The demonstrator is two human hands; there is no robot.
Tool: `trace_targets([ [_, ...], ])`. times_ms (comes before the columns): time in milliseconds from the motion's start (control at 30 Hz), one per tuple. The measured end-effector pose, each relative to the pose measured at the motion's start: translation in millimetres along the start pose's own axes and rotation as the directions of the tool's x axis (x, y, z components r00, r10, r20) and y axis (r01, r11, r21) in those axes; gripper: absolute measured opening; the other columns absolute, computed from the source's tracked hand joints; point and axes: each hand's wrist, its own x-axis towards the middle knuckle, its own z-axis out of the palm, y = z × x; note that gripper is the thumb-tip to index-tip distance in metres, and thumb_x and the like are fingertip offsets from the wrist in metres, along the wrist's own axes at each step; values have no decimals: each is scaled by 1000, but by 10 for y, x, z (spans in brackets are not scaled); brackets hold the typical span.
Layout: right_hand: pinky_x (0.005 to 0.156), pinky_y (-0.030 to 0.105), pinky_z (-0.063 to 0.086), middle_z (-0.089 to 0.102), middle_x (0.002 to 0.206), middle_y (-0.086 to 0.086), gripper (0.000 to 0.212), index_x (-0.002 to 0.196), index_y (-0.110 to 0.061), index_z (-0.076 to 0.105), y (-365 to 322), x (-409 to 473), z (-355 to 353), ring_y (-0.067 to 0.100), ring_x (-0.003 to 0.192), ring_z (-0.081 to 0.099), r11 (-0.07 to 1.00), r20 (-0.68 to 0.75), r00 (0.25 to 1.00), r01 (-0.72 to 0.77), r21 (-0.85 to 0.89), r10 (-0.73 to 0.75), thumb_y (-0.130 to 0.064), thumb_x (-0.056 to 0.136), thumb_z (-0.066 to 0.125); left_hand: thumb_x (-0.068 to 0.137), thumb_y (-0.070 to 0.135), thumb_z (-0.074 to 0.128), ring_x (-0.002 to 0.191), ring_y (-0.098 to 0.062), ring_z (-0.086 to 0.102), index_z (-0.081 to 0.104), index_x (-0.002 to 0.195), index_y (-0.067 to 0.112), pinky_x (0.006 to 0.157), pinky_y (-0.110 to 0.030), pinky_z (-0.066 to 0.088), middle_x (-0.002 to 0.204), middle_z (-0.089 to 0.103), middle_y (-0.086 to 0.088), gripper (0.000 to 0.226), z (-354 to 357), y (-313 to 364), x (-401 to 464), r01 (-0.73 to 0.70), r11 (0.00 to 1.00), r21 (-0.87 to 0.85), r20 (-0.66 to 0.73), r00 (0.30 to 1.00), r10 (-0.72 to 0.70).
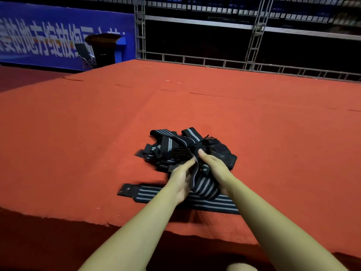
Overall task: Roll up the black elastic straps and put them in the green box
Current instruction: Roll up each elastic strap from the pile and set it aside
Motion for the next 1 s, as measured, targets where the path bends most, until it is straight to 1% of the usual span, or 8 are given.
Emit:
trace_targets([
  [167, 84, 32, 59, 80, 101, 6, 49, 103, -12, 80, 96, 24, -21, 19, 94, 77, 977, -11, 991, -133, -164, 133, -58, 88, 71, 92, 15, 61, 103, -34, 71, 71, 113, 2, 98, -47, 57, 115, 72, -20, 27, -128, -102, -28, -23, 992, 127, -17, 1000, 26],
  [267, 92, 35, 60, 79, 101, 8, 49, 102, -7, 77, 231, 50, -36, 24, 97, 76, 945, 41, 983, -158, -287, 177, -53, 85, 78, 71, 3, 69, 97, -33, 72, 54, 120, -8, 82, -41, 60, 105, 69, -24, 52, -227, -121, -17, -48, 990, 130, -76, 995, 58],
  [333, 84, 33, 57, 77, 93, 5, 41, 91, -10, 72, 325, 76, -65, 22, 88, 74, 937, 34, 988, -130, -324, 148, -48, 80, 84, 68, 4, 74, 103, -37, 71, 55, 115, -11, 94, -48, 58, 109, 69, -27, 52, -268, -85, -64, -50, 997, 60, -43, 998, 52],
  [433, 75, 32, 57, 75, 87, 10, 33, 92, -14, 70, 347, 98, -106, 22, 80, 71, 938, 52, 986, -131, -319, 156, -39, 80, 87, 98, 17, 60, 115, -39, 67, 65, 118, -11, 106, -51, 50, 126, 65, -32, 35, -280, 16, -169, -14, 996, -84, 65, 998, 20],
  [600, 75, 36, 61, 77, 83, 8, 31, 86, -14, 71, 261, 90, -204, 22, 73, 73, 900, 63, 979, -151, -409, 193, -38, 78, 89, 73, 41, 91, 125, -30, 64, 50, 144, 2, 111, -50, 47, 137, 65, -15, 91, -495, 102, 16, -184, 979, -93, -274, 949, 153],
  [733, 73, 31, 59, 77, 87, 4, 29, 90, -15, 74, 212, 61, -273, 18, 76, 73, 877, 83, 979, -128, -463, 186, -38, 78, 89, 96, 18, 71, 108, -27, 71, 68, 119, 6, 92, -41, 57, 117, 75, -13, 26, -568, 143, -9, -237, 969, -73, -347, 917, 198],
  [900, 75, 33, 62, 79, 98, 10, 35, 105, -13, 75, 227, 75, -382, 23, 83, 75, 862, 99, 977, -119, -492, 191, -31, 78, 89, 97, 26, 71, 96, -19, 73, 64, 105, 6, 78, -34, 56, 106, 77, -8, 22, -691, 201, -69, -254, 966, 51, -417, 874, 251],
  [1000, 69, 23, 58, 78, 94, 4, 28, 106, -12, 76, 219, 65, -465, 15, 81, 74, 856, 96, 986, -70, -512, 138, -25, 82, 86, 98, 30, 70, 95, -19, 74, 65, 102, 10, 73, -34, 57, 103, 77, -5, 21, -807, 272, -106, -278, 949, 151, -453, 834, 316],
])
